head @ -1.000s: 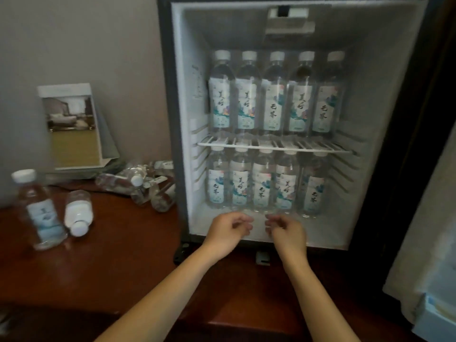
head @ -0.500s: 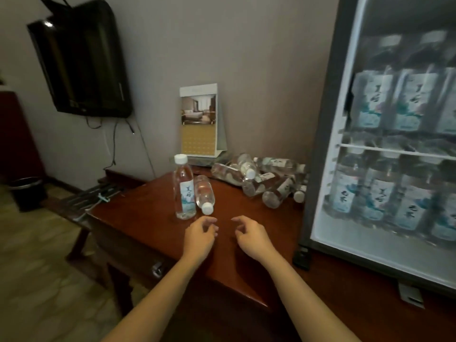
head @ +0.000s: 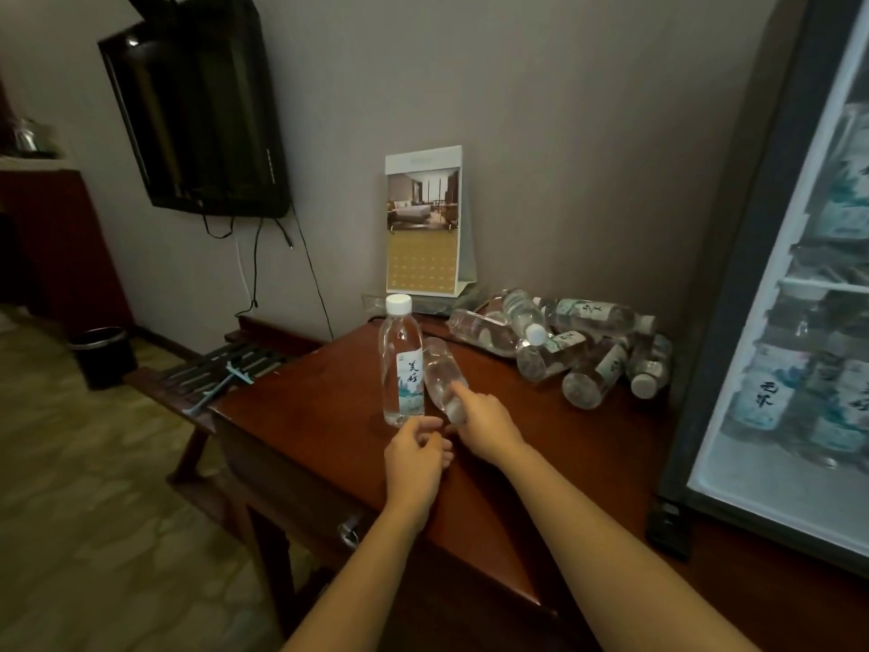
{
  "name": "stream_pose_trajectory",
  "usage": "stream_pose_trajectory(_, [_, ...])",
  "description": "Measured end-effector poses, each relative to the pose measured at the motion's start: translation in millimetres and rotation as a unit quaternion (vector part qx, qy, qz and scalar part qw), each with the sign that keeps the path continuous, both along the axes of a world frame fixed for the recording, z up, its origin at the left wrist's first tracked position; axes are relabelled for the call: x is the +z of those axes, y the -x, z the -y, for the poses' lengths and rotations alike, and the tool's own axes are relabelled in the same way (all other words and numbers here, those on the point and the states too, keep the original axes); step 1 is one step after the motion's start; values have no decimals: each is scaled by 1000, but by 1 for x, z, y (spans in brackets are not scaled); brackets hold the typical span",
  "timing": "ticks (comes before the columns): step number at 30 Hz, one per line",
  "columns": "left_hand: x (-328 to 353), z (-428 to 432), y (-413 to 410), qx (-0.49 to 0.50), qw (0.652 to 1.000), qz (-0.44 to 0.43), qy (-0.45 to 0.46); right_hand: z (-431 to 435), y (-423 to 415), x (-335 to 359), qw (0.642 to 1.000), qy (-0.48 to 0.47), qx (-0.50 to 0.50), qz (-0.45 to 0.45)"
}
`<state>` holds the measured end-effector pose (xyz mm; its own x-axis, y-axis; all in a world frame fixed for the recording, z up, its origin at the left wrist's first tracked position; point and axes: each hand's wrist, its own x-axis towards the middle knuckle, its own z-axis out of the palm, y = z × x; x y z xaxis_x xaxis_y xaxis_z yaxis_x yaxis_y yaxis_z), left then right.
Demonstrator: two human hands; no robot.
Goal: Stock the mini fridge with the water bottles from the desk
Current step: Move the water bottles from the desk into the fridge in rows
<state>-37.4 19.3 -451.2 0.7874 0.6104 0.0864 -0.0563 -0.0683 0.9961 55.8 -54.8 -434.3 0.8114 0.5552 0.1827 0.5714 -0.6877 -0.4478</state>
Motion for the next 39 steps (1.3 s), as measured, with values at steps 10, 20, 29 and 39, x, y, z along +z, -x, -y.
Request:
stream_pose_trajectory(10, [6, 11, 0, -104, 970, -36, -218, 60, 25, 76, 945, -290, -126, 88])
stream_pose_trajectory(20, [27, 51, -16, -306, 944, -11, -120, 100, 34, 118, 968, -241, -65, 30])
stream_pose_trajectory(29, [-6, 75, -13, -235, 959, -37, -153, 126, 32, 103, 966, -251, -55, 30])
stream_pose_trajectory(39, [4, 87, -24, -221, 964, -15, -145, 141, 51, 66, 956, -282, -28, -77])
